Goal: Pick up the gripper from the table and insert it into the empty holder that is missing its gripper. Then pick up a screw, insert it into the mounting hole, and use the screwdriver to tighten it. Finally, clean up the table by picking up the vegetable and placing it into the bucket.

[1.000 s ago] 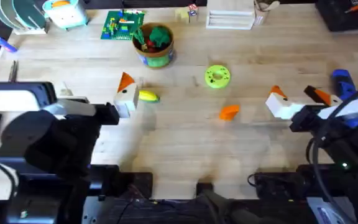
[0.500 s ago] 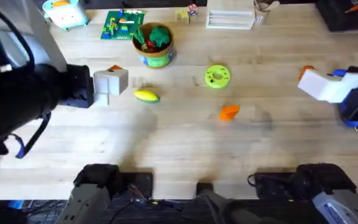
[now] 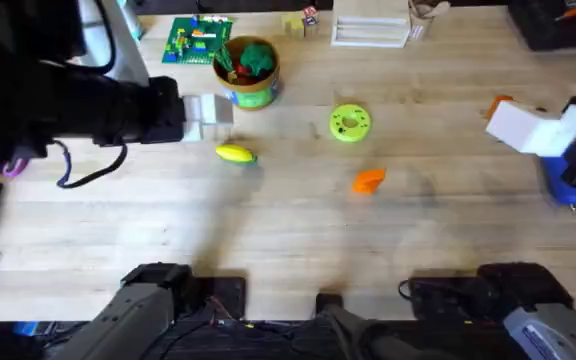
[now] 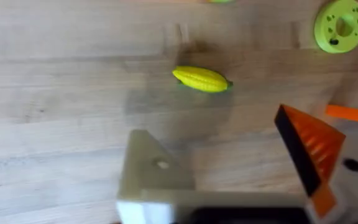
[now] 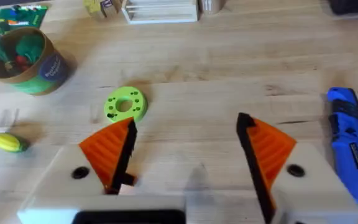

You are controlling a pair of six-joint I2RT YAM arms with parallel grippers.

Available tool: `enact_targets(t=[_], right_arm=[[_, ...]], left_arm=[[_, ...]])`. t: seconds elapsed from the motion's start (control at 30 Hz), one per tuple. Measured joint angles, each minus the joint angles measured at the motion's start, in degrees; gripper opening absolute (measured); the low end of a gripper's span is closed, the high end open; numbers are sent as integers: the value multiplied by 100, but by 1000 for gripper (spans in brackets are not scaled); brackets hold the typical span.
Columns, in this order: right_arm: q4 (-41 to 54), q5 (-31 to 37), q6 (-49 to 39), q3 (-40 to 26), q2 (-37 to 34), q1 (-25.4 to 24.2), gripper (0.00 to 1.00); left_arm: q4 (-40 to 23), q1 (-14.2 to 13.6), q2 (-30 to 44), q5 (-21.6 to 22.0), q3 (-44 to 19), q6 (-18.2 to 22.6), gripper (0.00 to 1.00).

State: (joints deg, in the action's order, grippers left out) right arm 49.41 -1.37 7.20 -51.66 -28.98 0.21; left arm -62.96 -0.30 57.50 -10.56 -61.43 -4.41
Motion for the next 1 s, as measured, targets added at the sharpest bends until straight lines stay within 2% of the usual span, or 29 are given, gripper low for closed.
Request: enact_targets(t=[0.07,0.17,0.2,0.3,0.33,0.47,0.53,0.57,0.6,0.77,0.93,1.0], right_arm=[[0,0,0,0,1,0,990],[0,0,-2,0,-1,0,990],[0,0,-2,0,-1,0,991],[2,0,-2,0,1,0,991],[0,0,-5,0,1,0,990],[42,0,-15,0,1,0,991],[118,0,-15,0,1,0,991],[152,0,-15,0,1,0,991],[189,0,-15,0,1,0,991],[652,0,-15,-2,-1,0,991],[1313,0,-15,-2,1,0,991],[1630,0,-17,-2,1,0,991]], left_arm=[[-37,-11,402,-281,0,-193,638],[-33,-139,916,-670,0,-369,156],[-33,-217,1026,-758,0,-389,41],[-28,-477,1156,-943,0,-479,6],[-29,-565,1153,-986,0,-501,24],[-48,-862,1095,-1103,0,-548,552],[-48,-984,1007,-1141,0,-566,852],[-48,-1053,934,-1179,0,-597,957],[-42,-1130,848,-1218,0,-602,987],[295,-1626,341,-1352,-42,-616,995],[1399,-2178,-262,-1397,-69,-618,995],[1861,-2277,-462,-1413,-102,-615,995]])
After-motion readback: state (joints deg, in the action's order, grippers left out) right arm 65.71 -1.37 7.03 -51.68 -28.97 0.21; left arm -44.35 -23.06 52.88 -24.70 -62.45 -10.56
